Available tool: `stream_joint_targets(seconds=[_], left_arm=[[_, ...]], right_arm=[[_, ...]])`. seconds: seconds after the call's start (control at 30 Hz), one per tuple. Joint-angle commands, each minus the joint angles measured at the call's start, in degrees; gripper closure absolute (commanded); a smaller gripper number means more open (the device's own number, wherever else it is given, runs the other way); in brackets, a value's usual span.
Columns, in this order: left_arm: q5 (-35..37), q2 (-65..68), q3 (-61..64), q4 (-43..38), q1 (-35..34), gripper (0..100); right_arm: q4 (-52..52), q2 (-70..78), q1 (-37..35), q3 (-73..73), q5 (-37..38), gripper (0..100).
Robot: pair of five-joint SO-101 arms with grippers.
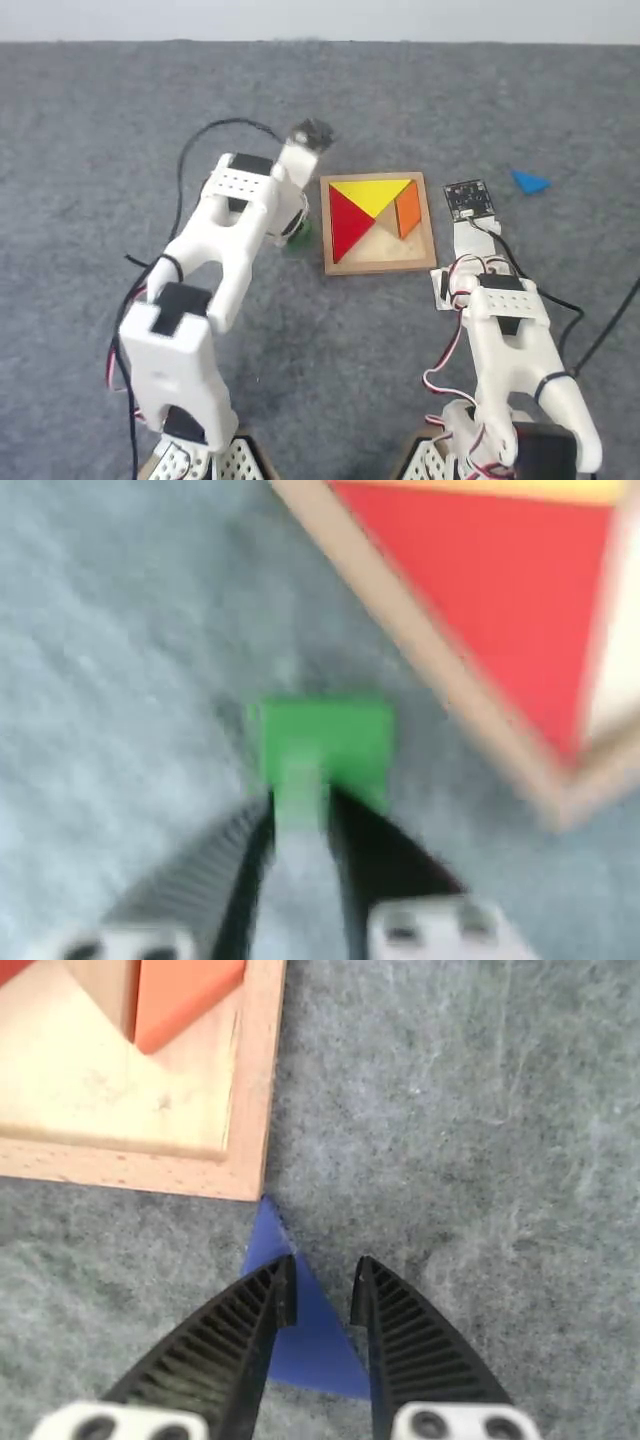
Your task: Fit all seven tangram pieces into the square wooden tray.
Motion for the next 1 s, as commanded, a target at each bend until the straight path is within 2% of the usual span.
stream_joint_targets(seconds=[0.0, 0.13, 0.4, 0.5, 0.7, 0.83, 0.97], left_arm=[[-0.7, -0.7, 1.1, 2.6, -0.2, 95], [-0.4, -5.7, 0.8, 2.5, -2.5, 92], [-0.7, -15.8, 0.7, -2.1, -3.9, 76], [-0.7, -13.6, 0.1, -2.1, -2.8, 71], [-0.9, -2.8, -1.5, -4.2, -3.1, 70], [-4.9, 3.8, -5.0, -4.0, -2.5, 70], [-6.3, 6.1, -9.0, 0.2, -1.4, 70]], right_arm=[[-0.7, -1.9, -0.7, -0.1, -0.1, 88.3], [-0.7, -1.9, -0.7, -0.1, -0.1, 88.3], [-0.8, -1.9, -0.7, -0.1, -0.1, 88.3], [-0.8, -1.9, -0.7, -0.1, -0.1, 88.3], [-0.7, -1.9, -0.7, -0.1, -0.1, 88.3], [-0.8, -1.9, -0.7, -0.1, -0.1, 88.3], [-0.9, -1.9, -0.7, -0.1, -0.1, 88.3]])
